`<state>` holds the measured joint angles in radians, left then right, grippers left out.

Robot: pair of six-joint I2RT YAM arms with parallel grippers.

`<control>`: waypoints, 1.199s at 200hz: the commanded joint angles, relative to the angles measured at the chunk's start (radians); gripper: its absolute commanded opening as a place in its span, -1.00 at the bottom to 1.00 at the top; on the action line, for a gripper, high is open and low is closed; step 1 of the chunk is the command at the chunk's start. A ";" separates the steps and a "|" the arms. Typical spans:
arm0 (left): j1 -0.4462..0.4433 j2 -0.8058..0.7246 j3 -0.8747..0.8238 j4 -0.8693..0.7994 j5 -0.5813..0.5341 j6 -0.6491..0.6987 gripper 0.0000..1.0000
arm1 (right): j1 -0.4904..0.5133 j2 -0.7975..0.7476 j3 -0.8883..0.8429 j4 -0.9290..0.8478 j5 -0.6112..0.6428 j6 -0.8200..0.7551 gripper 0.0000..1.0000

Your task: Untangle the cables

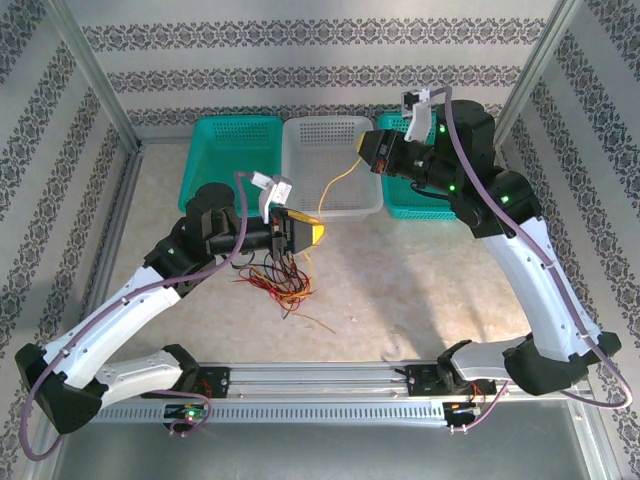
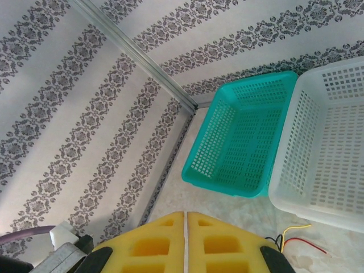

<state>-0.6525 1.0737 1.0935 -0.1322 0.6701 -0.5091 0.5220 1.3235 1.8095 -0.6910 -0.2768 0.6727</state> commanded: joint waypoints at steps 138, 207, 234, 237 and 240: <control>0.006 0.041 -0.035 0.054 -0.016 0.024 -1.00 | 0.017 0.055 0.057 0.054 0.000 -0.022 -1.00; 0.037 0.012 -0.014 -0.028 -0.432 0.146 -1.00 | -0.031 -0.044 -0.056 0.029 0.105 -0.025 -0.21; 0.106 0.042 0.025 -0.034 -0.629 0.154 -1.00 | -0.148 -0.165 -0.180 -0.017 0.136 0.020 0.25; 0.117 0.048 0.031 -0.035 -0.645 0.151 -1.00 | -0.167 -0.184 -0.199 -0.019 0.129 0.026 0.27; 0.130 0.058 0.037 -0.036 -0.659 0.146 -1.00 | -0.185 -0.200 -0.218 -0.021 0.122 0.031 0.28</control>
<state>-0.5945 1.1118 1.0599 -0.1497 0.2462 -0.3996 0.4393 1.2419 1.6894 -0.6731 -0.1925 0.6689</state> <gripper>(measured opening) 0.043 0.601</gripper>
